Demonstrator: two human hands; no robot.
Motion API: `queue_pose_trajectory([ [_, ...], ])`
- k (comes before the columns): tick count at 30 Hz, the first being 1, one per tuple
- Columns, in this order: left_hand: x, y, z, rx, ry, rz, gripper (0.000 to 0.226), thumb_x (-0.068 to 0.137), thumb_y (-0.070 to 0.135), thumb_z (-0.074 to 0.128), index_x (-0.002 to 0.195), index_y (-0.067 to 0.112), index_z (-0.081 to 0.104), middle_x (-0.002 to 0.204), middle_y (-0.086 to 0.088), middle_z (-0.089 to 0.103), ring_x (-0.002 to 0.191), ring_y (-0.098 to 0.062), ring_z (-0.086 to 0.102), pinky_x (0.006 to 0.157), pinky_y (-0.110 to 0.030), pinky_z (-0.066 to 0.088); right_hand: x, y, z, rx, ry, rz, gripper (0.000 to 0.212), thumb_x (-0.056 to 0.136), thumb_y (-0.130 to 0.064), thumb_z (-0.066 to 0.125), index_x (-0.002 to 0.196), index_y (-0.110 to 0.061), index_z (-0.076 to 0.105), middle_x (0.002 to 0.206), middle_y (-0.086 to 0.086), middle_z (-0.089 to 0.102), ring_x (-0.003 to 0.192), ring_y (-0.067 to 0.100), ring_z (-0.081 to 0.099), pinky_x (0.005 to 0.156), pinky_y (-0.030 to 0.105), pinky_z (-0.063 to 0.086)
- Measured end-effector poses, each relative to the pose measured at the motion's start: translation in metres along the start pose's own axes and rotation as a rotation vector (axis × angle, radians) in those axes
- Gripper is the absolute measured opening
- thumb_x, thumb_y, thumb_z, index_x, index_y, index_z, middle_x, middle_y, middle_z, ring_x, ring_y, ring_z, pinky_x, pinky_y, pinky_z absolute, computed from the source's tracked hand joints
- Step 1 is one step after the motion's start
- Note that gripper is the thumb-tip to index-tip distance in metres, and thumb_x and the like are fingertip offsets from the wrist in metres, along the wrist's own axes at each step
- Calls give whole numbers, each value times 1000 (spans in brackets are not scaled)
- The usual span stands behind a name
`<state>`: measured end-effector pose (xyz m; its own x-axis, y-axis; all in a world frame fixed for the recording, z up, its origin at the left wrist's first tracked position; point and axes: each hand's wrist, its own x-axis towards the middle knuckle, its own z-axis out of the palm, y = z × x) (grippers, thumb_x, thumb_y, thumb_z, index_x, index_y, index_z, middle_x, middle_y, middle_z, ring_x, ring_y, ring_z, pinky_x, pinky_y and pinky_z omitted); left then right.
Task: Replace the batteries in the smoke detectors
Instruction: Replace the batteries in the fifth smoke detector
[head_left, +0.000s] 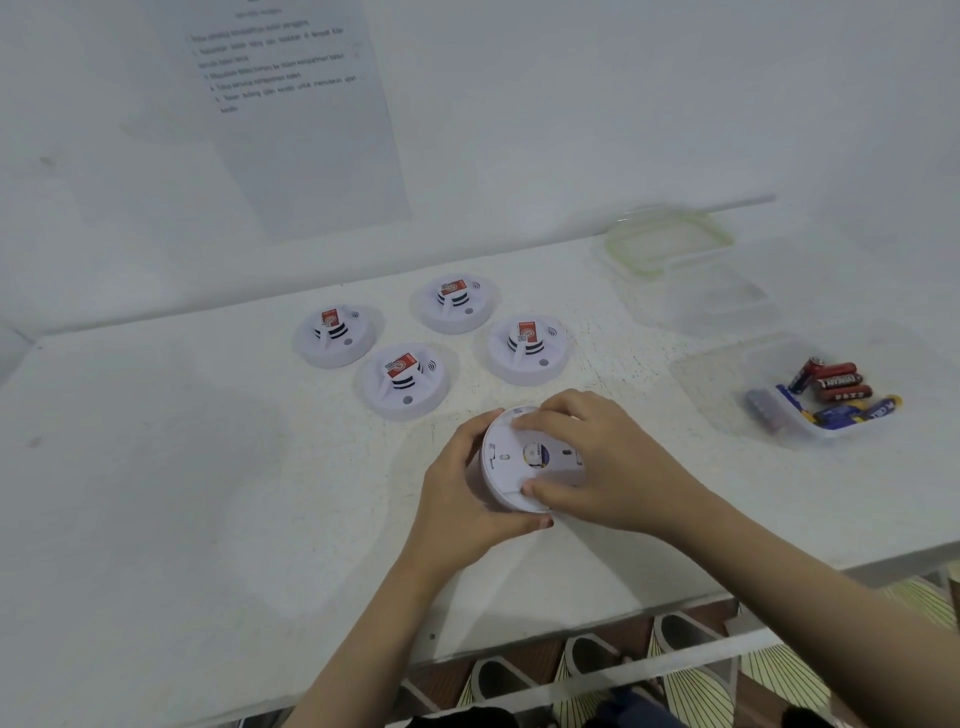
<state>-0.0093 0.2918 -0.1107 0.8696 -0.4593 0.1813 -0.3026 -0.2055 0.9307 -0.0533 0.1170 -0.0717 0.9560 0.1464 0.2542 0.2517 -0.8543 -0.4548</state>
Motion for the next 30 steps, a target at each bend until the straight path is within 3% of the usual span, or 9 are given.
queue_pose_trajectory([
  [7,-2,1,1,10,24,12,88,48,7,94,124,22,54,118,15,63,113,-5,59,83,-16,50,-5,-4,3,-90,-23,1,58,71,-53,57,116,-17,61,101,3,60,88,18,54,80,24,34],
  [19,-5,1,2,3,35,37,82,51,5,93,123,19,56,116,10,64,110,-10,61,81,-18,52,-10,-6,12,-98,64,43,57,70,-52,55,110,-11,63,98,6,61,86,21,55,79,26,37],
  [24,-5,2,4,26,25,60,85,51,12,94,124,25,54,118,13,63,112,-6,59,84,-15,50,-5,-3,4,56,26,98,64,66,-59,53,117,-20,59,102,-6,53,93,12,50,81,23,40],
  [27,-6,4,6,72,24,84,87,52,14,94,127,23,52,120,14,60,112,-1,56,85,-11,47,-6,-5,2,98,45,121,68,65,-66,54,119,-25,55,113,-4,52,101,13,52,87,29,44],
  [30,-7,5,7,114,31,133,86,55,22,91,129,21,48,122,14,57,113,1,53,87,-8,43,-6,-11,9,101,15,201,83,55,-74,58,125,-33,42,134,1,41,120,18,42,96,33,40],
])
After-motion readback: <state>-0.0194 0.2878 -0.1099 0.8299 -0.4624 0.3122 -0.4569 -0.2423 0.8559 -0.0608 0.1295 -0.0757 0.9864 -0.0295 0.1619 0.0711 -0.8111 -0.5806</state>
